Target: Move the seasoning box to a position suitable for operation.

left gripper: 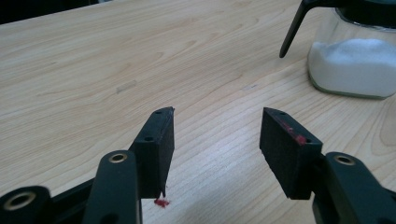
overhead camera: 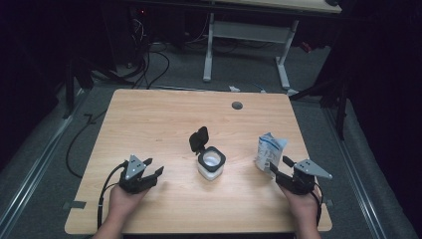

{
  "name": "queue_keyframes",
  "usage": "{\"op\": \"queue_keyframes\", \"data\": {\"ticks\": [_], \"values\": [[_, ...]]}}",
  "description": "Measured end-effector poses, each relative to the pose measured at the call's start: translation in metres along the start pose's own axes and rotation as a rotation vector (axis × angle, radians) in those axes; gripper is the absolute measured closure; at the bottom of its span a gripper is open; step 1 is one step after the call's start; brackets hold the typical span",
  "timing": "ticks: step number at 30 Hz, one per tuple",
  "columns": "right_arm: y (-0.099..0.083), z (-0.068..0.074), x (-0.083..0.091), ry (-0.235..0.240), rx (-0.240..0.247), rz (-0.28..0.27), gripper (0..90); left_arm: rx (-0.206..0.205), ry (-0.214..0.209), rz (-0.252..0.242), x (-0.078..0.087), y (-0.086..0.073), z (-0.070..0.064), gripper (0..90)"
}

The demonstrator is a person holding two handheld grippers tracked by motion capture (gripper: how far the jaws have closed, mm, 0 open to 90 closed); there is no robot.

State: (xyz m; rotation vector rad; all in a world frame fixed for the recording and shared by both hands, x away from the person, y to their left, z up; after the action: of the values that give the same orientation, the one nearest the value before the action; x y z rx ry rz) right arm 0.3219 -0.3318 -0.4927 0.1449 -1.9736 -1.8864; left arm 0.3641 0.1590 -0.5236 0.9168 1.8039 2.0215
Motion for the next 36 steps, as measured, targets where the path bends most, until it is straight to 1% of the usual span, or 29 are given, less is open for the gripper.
{"op": "queue_keyframes", "data": {"ticks": [5, 8, 13, 17, 19, 21, 23, 29, 33, 36], "values": [[-0.006, 0.002, 0.006, -0.005, 0.0, 0.021, 38.7, 0.015, -0.014, 0.011, -0.007, 0.001, -0.001, 44.7], [-0.011, 0.004, 0.011, -0.01, 0.001, 0.036, 38.5, 0.017, -0.023, 0.011, -0.011, 0.003, -0.002, 44.7], [-0.019, 0.007, 0.02, -0.02, 0.003, 0.055, 38.1, 0.022, -0.025, 0.004, -0.016, 0.004, -0.004, 44.7], [-0.025, 0.011, 0.023, -0.014, 0.002, 0.076, 37.0, 0.018, -0.026, 0.007, -0.018, 0.004, -0.006, 44.7], [-0.027, 0.013, 0.024, -0.001, 0.0, 0.084, 36.9, 0.017, -0.027, 0.002, -0.018, 0.005, -0.006, 44.5], [-0.029, 0.016, 0.024, 0.005, 0.008, 0.094, 36.9, 0.019, -0.027, 0.002, -0.018, 0.005, -0.006, 44.6], [-0.031, 0.02, 0.023, 0.009, 0.004, 0.104, 37.0, 0.019, -0.026, 0.005, -0.018, 0.005, -0.005, 44.6], [-0.033, 0.033, 0.015, 0.034, 0.022, 0.118, 36.4, 0.017, -0.032, 0.019, -0.019, 0.004, -0.007, 44.2], [-0.033, 0.042, 0.008, 0.064, 0.054, 0.124, 34.7, 0.02, -0.045, 0.04, -0.02, 0.003, -0.008, 43.1], [-0.033, 0.048, 0.004, 0.081, 0.083, 0.136, 37.1, 0.022, -0.055, 0.054, -0.02, 0.002, -0.01, 41.1]]}}
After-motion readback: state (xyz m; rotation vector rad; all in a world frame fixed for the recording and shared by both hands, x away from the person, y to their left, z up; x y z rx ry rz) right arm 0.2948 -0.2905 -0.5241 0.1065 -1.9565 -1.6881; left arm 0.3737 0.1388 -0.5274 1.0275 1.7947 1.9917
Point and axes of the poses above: each handheld gripper's, and its own axes: x roughly backward along the jaws, y roughly out of its top, z roughly to its left, the point moved 1 cm from there along -x, roughly forward along the jaws, and after that the axes turned 13 degrees about -z, right-handed, at the moved point
